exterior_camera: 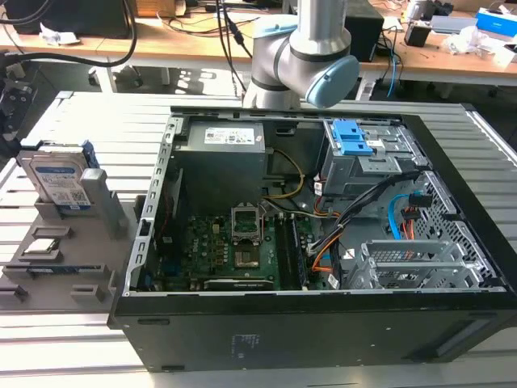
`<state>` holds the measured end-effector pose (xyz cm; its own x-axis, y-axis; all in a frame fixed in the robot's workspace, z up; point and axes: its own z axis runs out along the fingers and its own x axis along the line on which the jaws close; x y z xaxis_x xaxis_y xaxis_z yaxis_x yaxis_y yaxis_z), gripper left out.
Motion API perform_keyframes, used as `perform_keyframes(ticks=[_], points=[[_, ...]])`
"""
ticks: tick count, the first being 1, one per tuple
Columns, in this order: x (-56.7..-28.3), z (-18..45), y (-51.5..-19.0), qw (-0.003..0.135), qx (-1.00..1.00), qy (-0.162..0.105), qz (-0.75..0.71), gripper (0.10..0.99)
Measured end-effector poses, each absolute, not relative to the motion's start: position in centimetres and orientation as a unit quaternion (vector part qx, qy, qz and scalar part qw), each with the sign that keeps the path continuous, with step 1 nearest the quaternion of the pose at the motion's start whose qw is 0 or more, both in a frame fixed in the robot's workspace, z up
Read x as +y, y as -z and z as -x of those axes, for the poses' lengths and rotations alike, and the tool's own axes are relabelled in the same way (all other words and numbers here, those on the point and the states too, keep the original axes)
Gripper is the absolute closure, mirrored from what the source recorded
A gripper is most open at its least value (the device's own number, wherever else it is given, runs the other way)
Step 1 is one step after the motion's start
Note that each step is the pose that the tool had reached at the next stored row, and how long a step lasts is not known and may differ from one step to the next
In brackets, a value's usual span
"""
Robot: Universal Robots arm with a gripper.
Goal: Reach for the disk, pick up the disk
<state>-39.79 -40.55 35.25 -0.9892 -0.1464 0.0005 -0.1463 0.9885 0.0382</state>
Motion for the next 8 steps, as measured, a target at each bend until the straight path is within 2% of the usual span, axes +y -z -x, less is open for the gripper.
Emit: perform_keyframes(ticks=[8], points=[[-40.55,39.79,-35.25,0.003,-0.991,0.019,-0.130,0.980]])
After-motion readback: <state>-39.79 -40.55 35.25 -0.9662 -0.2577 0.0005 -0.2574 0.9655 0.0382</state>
